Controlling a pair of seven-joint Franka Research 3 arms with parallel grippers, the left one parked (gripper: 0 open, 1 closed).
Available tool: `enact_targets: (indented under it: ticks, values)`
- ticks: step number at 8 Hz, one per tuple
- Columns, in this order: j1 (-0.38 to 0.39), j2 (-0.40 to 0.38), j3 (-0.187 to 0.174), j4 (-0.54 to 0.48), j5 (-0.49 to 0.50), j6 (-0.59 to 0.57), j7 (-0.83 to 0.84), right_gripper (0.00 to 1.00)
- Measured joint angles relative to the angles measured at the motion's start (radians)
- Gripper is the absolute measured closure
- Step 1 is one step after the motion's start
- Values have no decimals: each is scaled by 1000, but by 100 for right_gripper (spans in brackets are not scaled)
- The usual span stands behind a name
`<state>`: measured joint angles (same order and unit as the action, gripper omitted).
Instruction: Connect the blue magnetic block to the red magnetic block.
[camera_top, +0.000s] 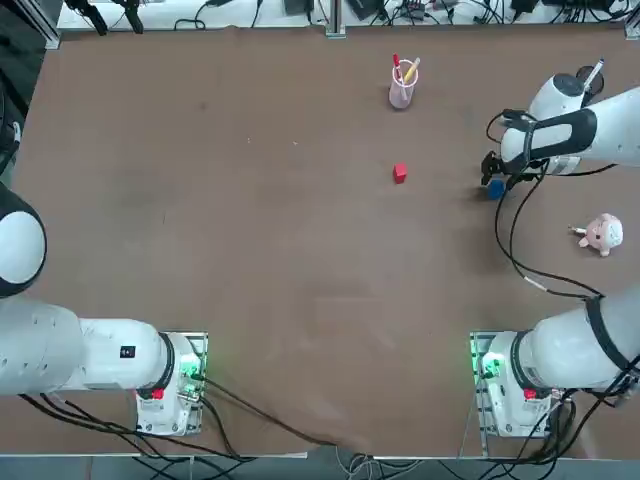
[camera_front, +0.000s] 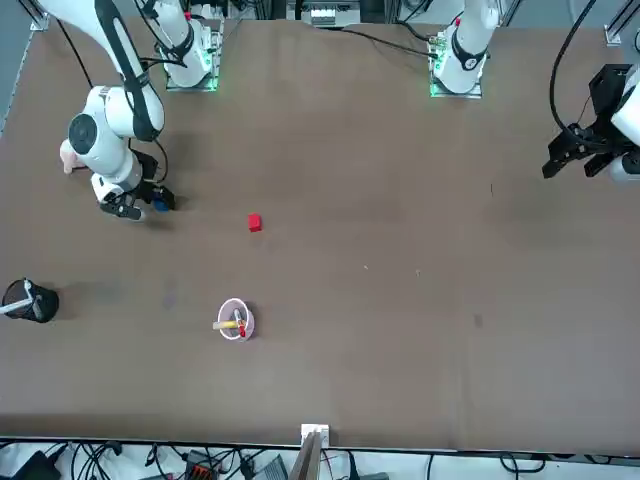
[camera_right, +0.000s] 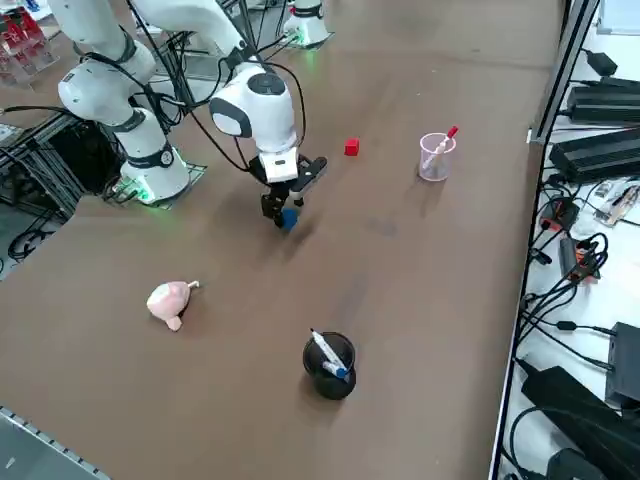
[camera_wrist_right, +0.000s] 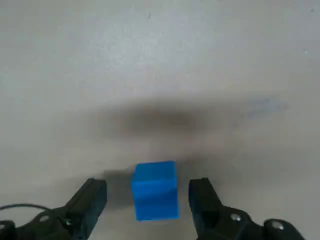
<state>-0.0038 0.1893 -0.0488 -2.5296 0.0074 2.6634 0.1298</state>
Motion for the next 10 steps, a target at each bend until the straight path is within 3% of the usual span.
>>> enact_targets:
  ticks: [2, 4, 10]
  values:
    - [-3, 10, 0, 0, 0, 1, 3, 15]
    - [-7, 11, 0, 3, 0, 1, 3, 53]
    - [-6, 30, 8, 123, 0, -27, -2, 53]
